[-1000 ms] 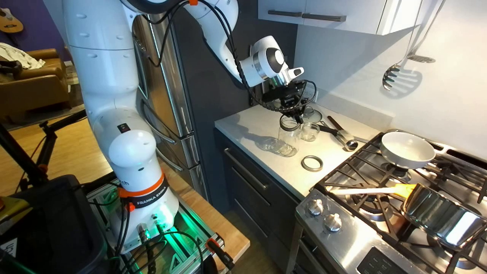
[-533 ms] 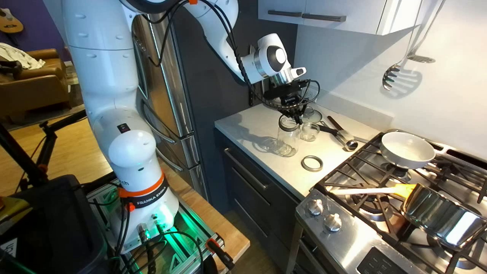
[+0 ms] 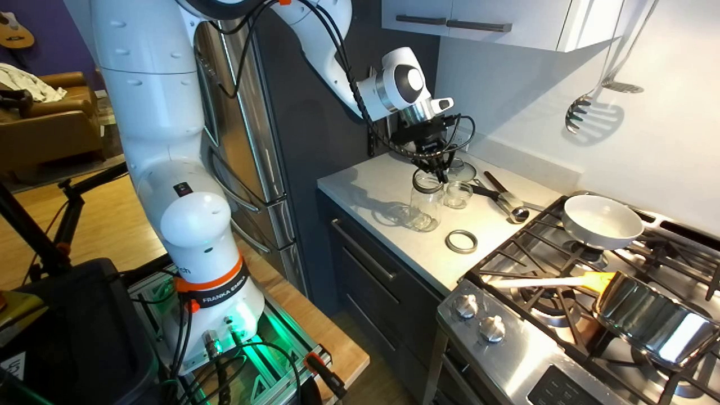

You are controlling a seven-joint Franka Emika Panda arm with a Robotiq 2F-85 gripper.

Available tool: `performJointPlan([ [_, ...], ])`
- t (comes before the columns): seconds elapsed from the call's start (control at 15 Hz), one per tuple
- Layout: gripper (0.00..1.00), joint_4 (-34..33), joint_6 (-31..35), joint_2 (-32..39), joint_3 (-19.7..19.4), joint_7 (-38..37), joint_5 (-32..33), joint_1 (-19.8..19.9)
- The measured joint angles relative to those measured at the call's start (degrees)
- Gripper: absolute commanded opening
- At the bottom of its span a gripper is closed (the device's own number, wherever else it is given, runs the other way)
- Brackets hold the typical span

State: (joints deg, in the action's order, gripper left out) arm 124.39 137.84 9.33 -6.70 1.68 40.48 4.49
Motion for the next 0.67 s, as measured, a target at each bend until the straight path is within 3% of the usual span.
performJointPlan([
  [0.33,0.02,-1.0,-0.7,0.4,0.1,0.7,-1.4,0.0],
  [0.67,0.02,-6.2,-7.3,2.5,0.9,3.3,-4.2,-0.4],
])
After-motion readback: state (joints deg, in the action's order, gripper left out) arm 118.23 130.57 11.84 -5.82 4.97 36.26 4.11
